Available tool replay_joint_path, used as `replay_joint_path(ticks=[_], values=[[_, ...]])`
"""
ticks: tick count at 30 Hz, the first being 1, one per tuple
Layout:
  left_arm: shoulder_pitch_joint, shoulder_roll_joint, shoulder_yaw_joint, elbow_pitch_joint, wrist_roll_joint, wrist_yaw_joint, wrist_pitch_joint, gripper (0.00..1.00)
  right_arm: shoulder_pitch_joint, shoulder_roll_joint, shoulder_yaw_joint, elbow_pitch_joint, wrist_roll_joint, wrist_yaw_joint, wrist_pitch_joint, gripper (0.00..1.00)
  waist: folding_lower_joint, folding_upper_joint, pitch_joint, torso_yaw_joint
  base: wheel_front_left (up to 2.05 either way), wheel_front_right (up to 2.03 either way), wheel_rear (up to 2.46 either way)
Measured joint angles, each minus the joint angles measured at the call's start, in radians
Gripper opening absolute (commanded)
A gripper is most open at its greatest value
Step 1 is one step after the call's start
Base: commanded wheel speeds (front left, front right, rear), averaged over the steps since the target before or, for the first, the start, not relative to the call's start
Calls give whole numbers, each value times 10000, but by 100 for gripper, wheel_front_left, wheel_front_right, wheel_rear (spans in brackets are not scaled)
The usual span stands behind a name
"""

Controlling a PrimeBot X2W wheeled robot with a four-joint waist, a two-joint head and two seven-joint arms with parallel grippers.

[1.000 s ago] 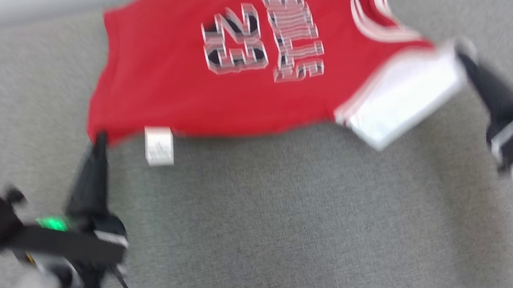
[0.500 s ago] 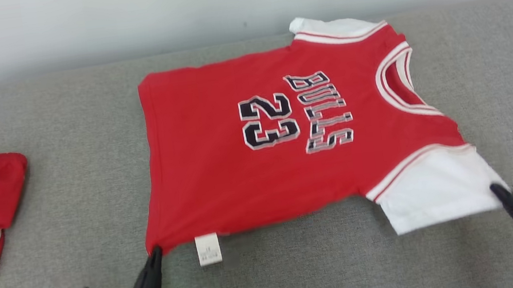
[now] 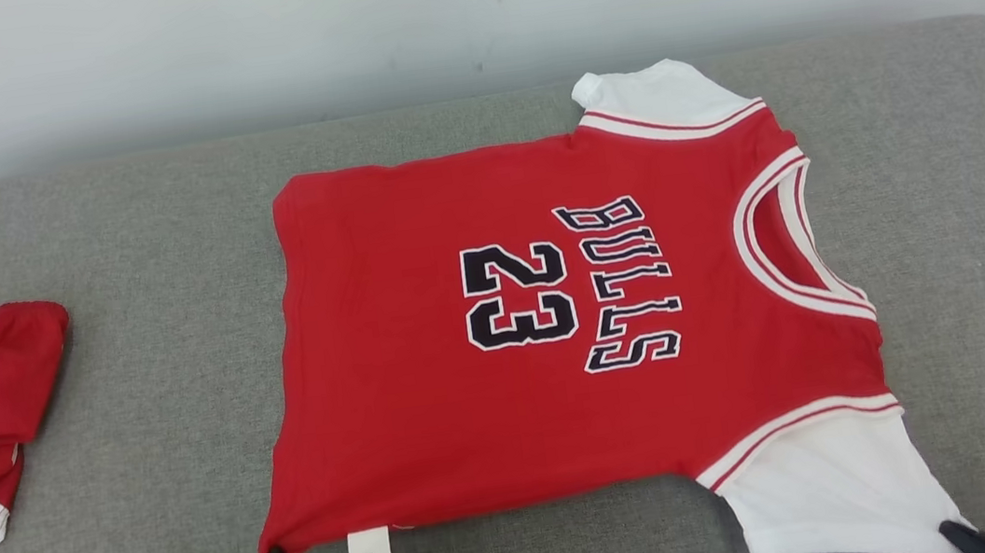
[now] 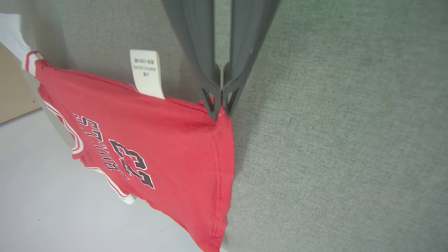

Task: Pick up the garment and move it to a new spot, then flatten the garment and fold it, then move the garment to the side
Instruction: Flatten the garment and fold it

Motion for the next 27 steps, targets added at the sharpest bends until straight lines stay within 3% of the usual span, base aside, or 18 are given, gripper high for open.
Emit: replay_joint_path(ticks=[8, 13, 27], values=[[444, 299, -297, 136, 194, 403, 293, 0, 650, 4, -13, 142, -56, 0, 688, 0, 0, 0, -218, -63, 0, 0, 0], [554, 307, -328, -38, 201, 428, 297, 0, 507, 0, 81, 86, 67, 0, 328, 0, -1, 1, -278, -80, 0, 0, 0], [-843, -217, -69, 17, 90, 299, 460, 0, -2147, 2, 980, 765, -293, 0, -855, 0, 1, 1, 31, 33, 0, 0, 0]])
